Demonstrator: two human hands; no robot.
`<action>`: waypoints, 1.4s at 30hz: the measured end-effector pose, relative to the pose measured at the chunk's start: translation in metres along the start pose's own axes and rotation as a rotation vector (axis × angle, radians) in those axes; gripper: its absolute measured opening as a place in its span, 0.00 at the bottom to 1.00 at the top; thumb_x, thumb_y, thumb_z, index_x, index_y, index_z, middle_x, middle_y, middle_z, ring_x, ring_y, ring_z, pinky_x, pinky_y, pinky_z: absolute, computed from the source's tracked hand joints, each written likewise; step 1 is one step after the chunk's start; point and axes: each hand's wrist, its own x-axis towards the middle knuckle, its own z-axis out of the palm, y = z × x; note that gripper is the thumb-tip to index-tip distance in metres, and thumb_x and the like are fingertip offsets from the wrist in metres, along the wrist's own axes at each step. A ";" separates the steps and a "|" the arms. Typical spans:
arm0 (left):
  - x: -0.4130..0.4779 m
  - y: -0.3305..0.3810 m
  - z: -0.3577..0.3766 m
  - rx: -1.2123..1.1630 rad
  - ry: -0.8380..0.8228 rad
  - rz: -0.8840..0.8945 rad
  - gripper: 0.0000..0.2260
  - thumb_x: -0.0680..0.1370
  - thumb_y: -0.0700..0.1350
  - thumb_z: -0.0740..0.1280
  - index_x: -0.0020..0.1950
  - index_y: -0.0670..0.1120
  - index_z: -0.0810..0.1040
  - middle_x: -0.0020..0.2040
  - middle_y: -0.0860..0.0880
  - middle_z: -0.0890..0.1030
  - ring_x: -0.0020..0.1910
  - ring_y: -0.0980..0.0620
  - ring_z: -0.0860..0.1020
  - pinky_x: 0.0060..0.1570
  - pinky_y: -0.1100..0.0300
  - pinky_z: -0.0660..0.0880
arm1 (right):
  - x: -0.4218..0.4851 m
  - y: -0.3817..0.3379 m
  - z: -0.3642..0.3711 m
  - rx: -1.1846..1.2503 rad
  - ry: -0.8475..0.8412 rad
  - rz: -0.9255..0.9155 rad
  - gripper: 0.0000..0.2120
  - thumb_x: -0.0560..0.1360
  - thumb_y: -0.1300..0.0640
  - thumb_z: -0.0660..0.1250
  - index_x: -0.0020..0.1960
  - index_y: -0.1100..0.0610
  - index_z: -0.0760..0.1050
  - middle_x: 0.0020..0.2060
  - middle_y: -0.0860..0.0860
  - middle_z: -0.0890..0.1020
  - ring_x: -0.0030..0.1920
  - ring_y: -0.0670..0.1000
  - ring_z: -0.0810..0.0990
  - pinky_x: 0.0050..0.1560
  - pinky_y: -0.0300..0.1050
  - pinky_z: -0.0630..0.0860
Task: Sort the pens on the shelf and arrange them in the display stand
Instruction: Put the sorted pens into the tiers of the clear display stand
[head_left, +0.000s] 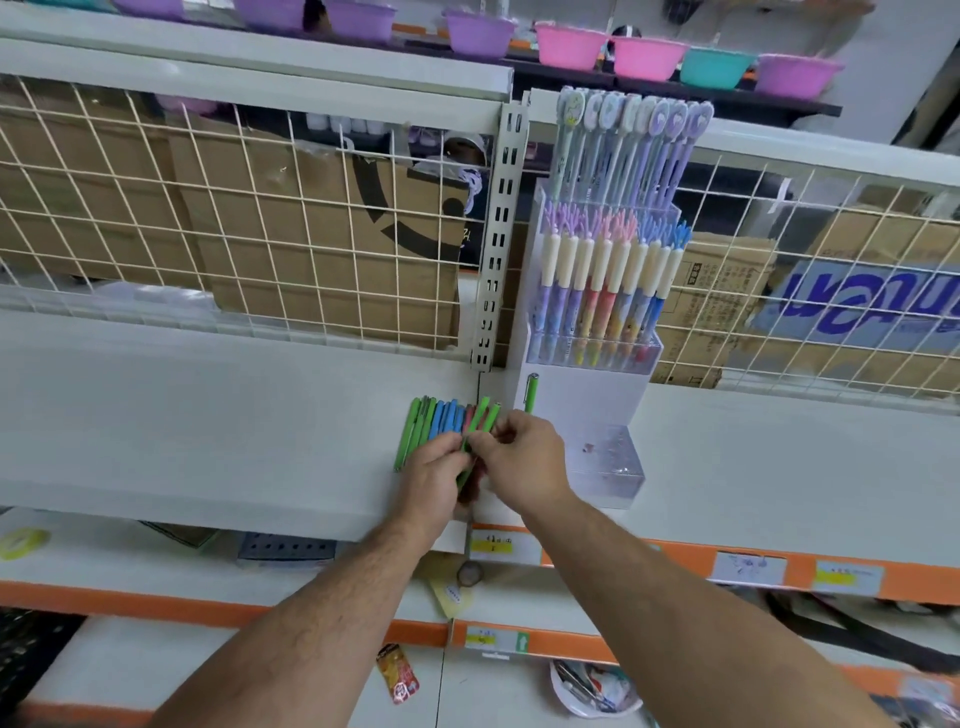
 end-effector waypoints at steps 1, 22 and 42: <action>0.000 0.001 -0.001 -0.018 -0.007 0.013 0.20 0.76 0.29 0.58 0.32 0.48 0.78 0.28 0.50 0.75 0.29 0.53 0.73 0.28 0.62 0.68 | 0.000 -0.001 0.001 0.006 0.000 0.010 0.11 0.75 0.59 0.72 0.35 0.56 0.75 0.34 0.57 0.82 0.36 0.57 0.82 0.41 0.57 0.82; 0.003 -0.002 -0.025 0.178 0.040 -0.006 0.08 0.79 0.40 0.68 0.43 0.49 0.84 0.50 0.55 0.85 0.44 0.58 0.80 0.33 0.66 0.74 | 0.012 -0.022 -0.073 0.008 0.246 -0.047 0.06 0.76 0.59 0.72 0.41 0.56 0.77 0.36 0.53 0.83 0.38 0.53 0.82 0.41 0.47 0.79; 0.005 -0.012 -0.020 0.388 0.014 0.026 0.05 0.79 0.41 0.68 0.47 0.45 0.83 0.47 0.56 0.85 0.45 0.55 0.83 0.39 0.57 0.83 | 0.010 -0.008 -0.056 -0.310 0.122 -0.064 0.03 0.77 0.57 0.71 0.48 0.57 0.81 0.38 0.49 0.80 0.36 0.47 0.77 0.31 0.37 0.69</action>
